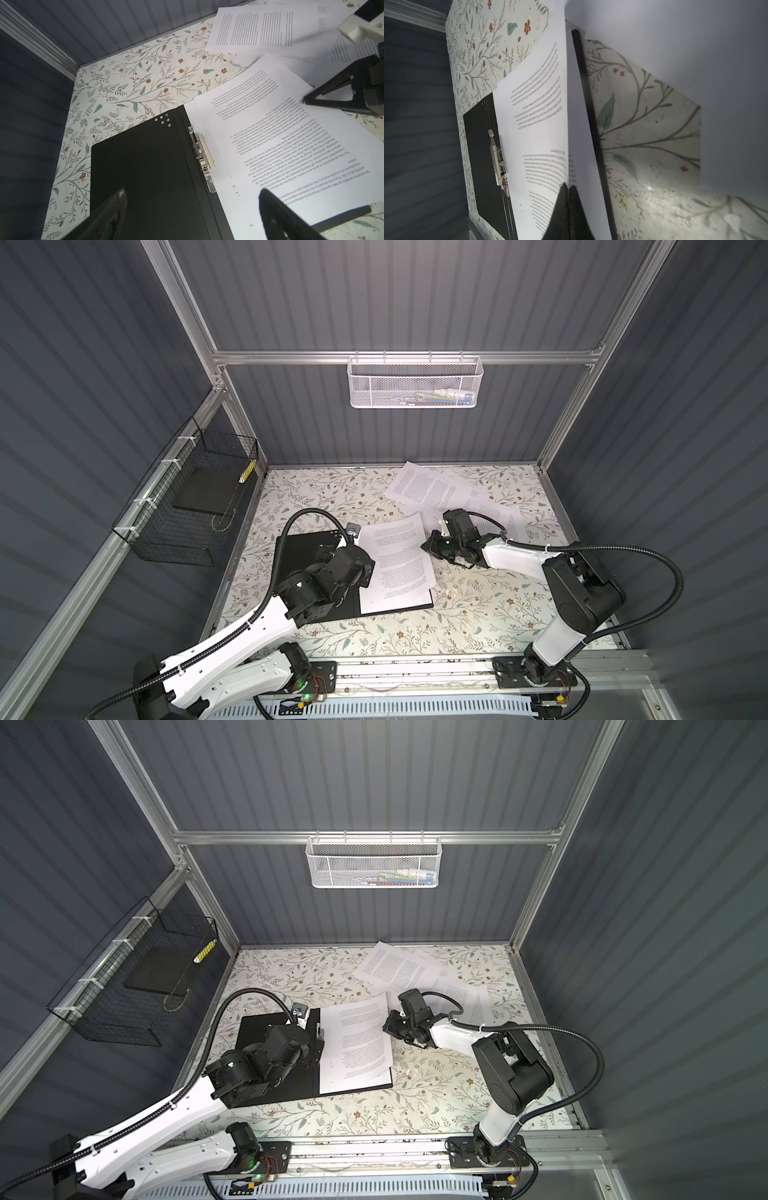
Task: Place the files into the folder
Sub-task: 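Lower the sheet onto the folder's page beside the clip with both grippers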
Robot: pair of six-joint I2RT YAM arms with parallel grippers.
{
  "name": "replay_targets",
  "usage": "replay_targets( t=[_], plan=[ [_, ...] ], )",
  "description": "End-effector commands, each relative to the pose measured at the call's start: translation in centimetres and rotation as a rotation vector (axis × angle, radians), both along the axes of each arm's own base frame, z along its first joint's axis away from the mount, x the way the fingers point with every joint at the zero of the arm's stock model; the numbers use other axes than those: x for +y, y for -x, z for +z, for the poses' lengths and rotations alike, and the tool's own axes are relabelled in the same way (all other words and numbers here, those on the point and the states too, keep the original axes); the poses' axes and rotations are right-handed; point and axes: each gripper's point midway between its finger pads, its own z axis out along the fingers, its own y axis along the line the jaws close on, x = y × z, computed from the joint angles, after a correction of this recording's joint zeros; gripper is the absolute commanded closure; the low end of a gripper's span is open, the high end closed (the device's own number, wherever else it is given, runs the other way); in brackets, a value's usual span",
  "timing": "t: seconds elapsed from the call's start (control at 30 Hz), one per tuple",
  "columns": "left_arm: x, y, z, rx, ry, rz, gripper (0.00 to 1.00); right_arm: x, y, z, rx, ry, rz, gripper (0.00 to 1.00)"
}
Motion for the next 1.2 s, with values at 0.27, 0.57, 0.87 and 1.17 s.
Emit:
replay_targets(
  t=[0.27, 0.57, 0.87, 1.17],
  plan=[
    [-2.1, 1.8, -1.1, 0.117, 0.051, -0.138, 0.0, 1.9, 0.1, 0.2, -0.006, -0.03, -0.015, 1.0],
    [-2.6, 2.0, -2.2, 0.152, 0.035, -0.16, 0.0, 2.4, 0.3, -0.1, 0.0, -0.029, -0.007, 1.0],
    [-2.8, 1.9, -2.6, 0.158, 0.023, -0.168, 0.0, 2.7, 0.5, -0.4, 0.014, -0.036, -0.013, 1.0],
    [-2.9, 1.9, -2.8, 0.164, 0.02, -0.17, 0.0, 3.3, 0.6, -0.6, 0.024, -0.04, -0.019, 1.0]
  ],
)
